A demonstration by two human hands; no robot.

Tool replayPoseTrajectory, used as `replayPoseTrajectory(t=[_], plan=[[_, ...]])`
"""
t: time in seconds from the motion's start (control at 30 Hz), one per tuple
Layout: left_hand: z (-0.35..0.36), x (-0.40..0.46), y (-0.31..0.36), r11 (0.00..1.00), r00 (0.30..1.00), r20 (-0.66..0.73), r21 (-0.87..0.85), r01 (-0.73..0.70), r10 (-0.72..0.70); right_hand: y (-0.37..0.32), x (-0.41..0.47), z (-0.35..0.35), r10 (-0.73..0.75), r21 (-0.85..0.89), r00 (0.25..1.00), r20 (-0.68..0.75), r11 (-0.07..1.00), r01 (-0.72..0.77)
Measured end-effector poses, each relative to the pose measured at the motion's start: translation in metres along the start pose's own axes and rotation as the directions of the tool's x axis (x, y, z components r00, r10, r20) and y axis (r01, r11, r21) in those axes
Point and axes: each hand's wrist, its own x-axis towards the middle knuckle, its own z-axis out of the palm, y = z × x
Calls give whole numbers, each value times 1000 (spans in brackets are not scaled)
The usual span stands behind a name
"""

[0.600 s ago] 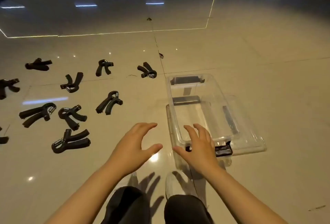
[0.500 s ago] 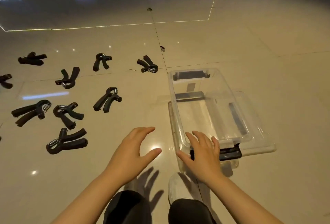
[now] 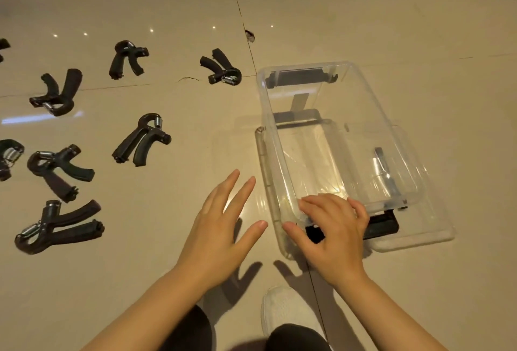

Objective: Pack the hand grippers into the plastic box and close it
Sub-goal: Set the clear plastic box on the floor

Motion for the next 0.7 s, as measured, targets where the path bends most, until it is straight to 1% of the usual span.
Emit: replayPoseTrajectory(t=[0.13,0.2,0.27,0.33,0.4,0.47,0.57,0.63,0.7], plan=[[12,16,-2,998,998,-1,0,-63,63,-3,6,-1,39,51,999,19,998,-40],[11,21,-3,997,997,-9,-1,-83,83,-6,0,-5,9,79,998,63,997,-14],[7,23,-6,993,993,-40,39,-113,115,1,-8,-18,-59,120,987,152,992,41],[-1,26,-13,980,982,-92,124,-154,166,19,-15,-39,-127,157,955,268,984,87],[-9,31,-19,951,969,-112,247,-186,219,44,-25,-65,-133,174,918,373,982,72],[-18,42,-20,930,966,-141,333,-158,215,64,-30,-90,-33,156,909,414,987,-35],[-27,66,-15,918,969,-171,384,-103,180,74,-33,-111,175,97,909,378,969,-227],[-25,80,-12,894,979,-117,437,-100,166,68,-30,-108,289,133,898,332,928,-347],[-19,87,-10,912,996,-40,406,-61,85,59,-23,-93,382,124,882,277,896,-426]])
